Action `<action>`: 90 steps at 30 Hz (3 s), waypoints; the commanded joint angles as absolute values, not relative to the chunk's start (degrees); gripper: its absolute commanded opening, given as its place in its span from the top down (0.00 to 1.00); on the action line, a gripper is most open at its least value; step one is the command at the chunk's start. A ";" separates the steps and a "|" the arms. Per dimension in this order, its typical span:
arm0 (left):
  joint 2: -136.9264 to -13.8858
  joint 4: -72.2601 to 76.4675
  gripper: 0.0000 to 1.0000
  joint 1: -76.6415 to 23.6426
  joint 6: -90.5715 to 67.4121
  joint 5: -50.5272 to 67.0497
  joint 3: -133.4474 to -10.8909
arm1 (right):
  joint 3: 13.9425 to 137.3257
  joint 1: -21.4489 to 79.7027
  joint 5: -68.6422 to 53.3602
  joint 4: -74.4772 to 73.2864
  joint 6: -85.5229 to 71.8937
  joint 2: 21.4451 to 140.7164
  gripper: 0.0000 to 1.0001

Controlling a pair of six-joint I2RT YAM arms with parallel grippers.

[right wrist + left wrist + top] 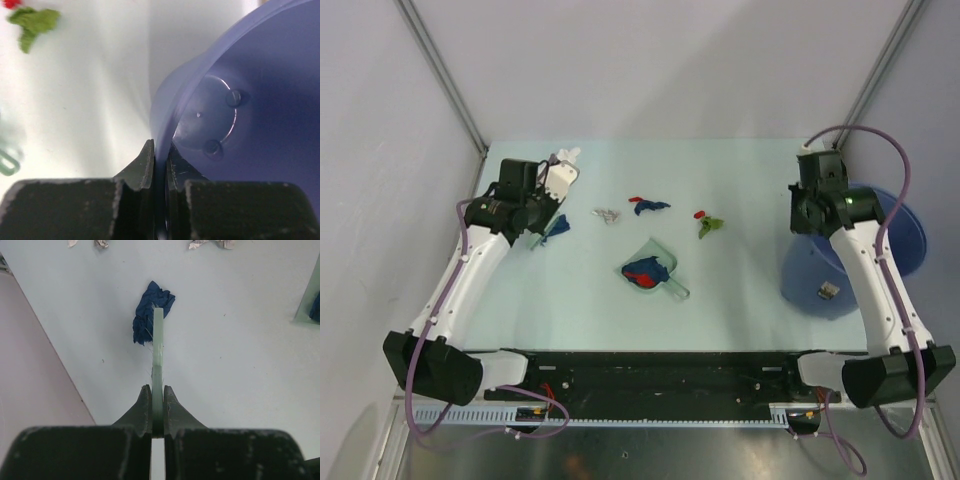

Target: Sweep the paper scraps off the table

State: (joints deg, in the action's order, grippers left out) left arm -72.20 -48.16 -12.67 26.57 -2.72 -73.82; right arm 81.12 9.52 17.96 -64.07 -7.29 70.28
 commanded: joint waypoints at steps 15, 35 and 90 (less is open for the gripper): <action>-68.47 -47.46 1.00 -11.78 29.79 -2.99 -72.07 | 119.62 16.25 7.63 -59.41 20.74 106.69 1.00; -67.68 -47.64 1.00 -11.16 29.88 -2.64 -72.16 | 113.38 21.01 1.41 -58.27 21.62 102.31 1.00; -65.74 -48.25 1.00 -10.55 30.15 -3.96 -71.90 | 66.89 47.20 -2.28 -32.78 7.20 101.68 0.11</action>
State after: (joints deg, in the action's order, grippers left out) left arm -67.57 -48.99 -11.20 29.06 -3.46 -71.92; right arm 66.96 47.51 -1.19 -35.00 6.13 99.98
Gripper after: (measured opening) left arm 0.050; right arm 0.956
